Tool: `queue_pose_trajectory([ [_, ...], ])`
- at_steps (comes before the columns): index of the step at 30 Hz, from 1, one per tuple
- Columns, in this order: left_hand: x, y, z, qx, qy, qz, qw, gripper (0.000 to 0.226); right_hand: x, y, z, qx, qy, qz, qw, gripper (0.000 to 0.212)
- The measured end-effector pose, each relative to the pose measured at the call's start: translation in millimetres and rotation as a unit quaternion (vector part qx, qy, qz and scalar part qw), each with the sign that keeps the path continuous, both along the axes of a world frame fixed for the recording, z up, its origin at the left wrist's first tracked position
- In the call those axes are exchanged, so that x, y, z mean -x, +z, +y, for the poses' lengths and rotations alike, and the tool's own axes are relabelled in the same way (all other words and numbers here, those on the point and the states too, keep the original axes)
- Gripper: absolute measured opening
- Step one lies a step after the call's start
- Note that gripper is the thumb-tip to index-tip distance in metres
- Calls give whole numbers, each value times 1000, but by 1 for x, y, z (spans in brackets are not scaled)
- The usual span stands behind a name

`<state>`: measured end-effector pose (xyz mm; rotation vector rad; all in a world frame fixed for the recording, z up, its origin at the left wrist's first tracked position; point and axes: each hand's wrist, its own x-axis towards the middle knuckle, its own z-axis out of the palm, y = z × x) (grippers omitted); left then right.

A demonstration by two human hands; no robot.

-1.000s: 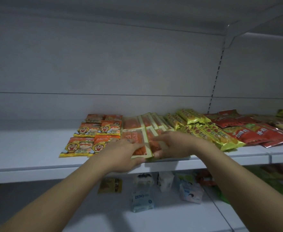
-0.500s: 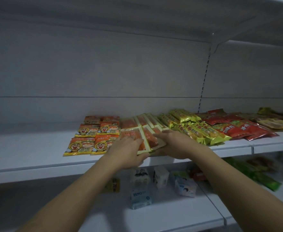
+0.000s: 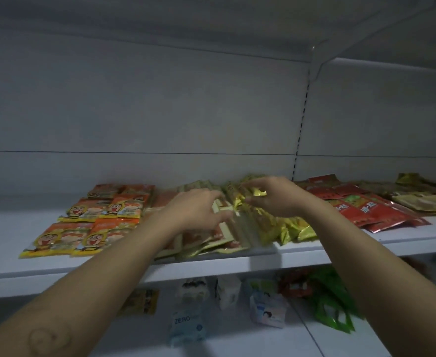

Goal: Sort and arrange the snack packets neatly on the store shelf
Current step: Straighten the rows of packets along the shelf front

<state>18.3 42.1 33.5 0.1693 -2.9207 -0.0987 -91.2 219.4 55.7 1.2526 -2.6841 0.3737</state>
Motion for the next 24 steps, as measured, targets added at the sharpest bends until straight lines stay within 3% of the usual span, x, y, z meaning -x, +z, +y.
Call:
queue_pose_trajectory([
  [8, 120, 18, 23, -160, 67, -32, 984, 53, 134, 16, 59, 54, -76, -44, 995, 42],
  [15, 193, 15, 28, -190, 153, -85, 966, 41, 208, 2, 48, 45, -48, -170, 983, 49],
  [20, 223, 3, 23, -283, 203, -115, 930, 51, 230, -9, 20, -8, -36, -270, 962, 59],
  [24, 235, -7, 14, -359, 229, -82, 901, 66, 237, -14, 12, 5, -24, -341, 940, 50],
])
